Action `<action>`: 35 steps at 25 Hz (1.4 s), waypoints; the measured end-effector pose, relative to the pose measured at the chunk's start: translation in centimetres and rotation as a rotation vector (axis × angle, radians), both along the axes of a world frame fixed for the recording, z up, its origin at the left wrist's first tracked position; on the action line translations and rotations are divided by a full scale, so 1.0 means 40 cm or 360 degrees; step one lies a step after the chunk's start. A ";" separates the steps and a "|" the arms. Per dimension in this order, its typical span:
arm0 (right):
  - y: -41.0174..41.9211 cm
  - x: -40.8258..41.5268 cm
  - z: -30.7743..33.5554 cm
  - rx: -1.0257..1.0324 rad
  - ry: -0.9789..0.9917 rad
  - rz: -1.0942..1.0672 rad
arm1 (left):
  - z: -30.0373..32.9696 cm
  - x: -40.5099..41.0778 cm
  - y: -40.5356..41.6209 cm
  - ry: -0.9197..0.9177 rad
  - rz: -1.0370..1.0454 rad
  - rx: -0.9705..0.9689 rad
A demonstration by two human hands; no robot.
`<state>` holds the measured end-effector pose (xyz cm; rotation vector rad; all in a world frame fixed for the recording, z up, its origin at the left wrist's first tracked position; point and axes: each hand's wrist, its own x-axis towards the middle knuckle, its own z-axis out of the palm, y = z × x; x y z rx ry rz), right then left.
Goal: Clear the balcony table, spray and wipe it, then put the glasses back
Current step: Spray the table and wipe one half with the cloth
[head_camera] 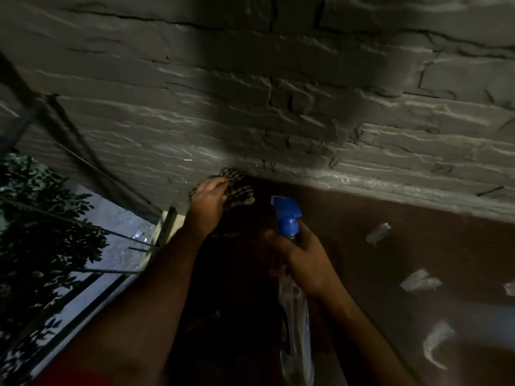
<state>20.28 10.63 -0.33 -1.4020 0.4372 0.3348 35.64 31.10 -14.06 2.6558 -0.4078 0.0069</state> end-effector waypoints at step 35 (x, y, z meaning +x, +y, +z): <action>-0.023 -0.099 0.032 0.0099 -0.0043 -0.0032 | -0.048 -0.201 -0.023 -0.0017 -0.0704 0.0006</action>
